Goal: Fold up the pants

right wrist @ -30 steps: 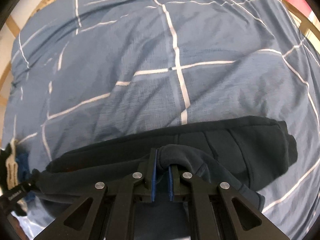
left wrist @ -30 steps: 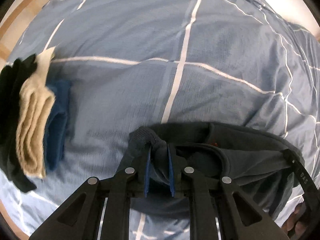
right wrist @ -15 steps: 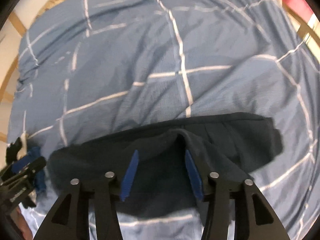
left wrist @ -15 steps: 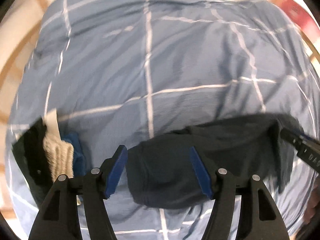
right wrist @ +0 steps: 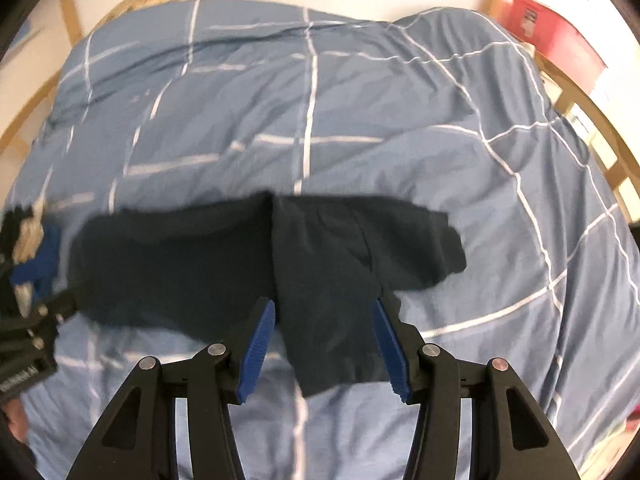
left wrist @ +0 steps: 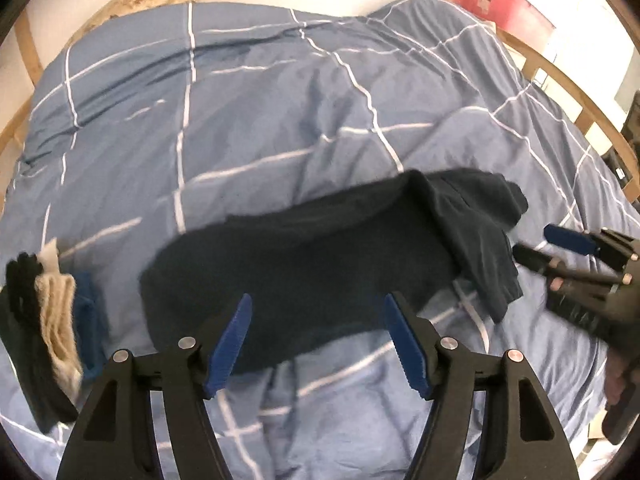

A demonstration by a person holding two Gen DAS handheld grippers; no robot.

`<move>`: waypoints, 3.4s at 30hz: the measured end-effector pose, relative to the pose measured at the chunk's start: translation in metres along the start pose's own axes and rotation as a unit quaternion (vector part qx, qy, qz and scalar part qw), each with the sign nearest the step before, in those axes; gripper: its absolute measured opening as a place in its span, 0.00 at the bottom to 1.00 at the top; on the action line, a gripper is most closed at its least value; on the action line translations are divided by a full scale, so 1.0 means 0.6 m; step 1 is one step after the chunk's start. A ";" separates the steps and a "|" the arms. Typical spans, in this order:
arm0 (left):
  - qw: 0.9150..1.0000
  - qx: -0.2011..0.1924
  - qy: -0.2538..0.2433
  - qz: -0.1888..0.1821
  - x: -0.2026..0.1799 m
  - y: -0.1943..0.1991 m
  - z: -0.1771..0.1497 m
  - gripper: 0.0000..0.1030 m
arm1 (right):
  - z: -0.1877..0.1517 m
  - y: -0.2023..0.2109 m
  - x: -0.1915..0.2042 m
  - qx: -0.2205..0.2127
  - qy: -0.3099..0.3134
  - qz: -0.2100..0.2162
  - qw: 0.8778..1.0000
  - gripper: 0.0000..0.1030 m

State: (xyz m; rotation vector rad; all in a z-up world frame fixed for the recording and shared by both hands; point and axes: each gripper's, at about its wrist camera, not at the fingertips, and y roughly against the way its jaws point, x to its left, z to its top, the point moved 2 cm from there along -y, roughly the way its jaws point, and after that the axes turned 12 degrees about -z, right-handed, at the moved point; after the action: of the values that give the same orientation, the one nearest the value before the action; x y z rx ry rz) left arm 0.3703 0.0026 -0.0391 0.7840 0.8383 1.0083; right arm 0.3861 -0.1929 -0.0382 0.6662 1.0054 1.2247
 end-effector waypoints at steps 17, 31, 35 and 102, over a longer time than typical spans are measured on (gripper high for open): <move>0.998 0.047 0.027 0.033 -0.040 -0.070 -0.024 0.65 | -0.084 -0.102 0.052 -0.005 0.203 0.008 0.979 0.24; 0.987 0.041 -0.149 0.044 -0.007 -0.118 0.117 0.65 | 0.105 -0.117 -0.127 0.027 0.048 0.016 0.998 0.11; 0.980 0.087 -0.175 -0.034 -0.019 -0.169 0.163 0.65 | 0.141 -0.157 -0.126 0.043 0.058 0.022 0.997 0.11; 0.972 0.200 0.049 -0.113 0.317 -0.140 0.081 0.52 | 0.183 -0.120 0.186 0.047 0.079 0.089 0.992 0.49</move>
State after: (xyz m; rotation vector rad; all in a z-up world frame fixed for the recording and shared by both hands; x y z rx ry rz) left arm 0.5019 0.1435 -0.1315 0.9579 1.2092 0.6858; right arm 0.5193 -0.0923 -0.0819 0.7538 1.1592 1.4085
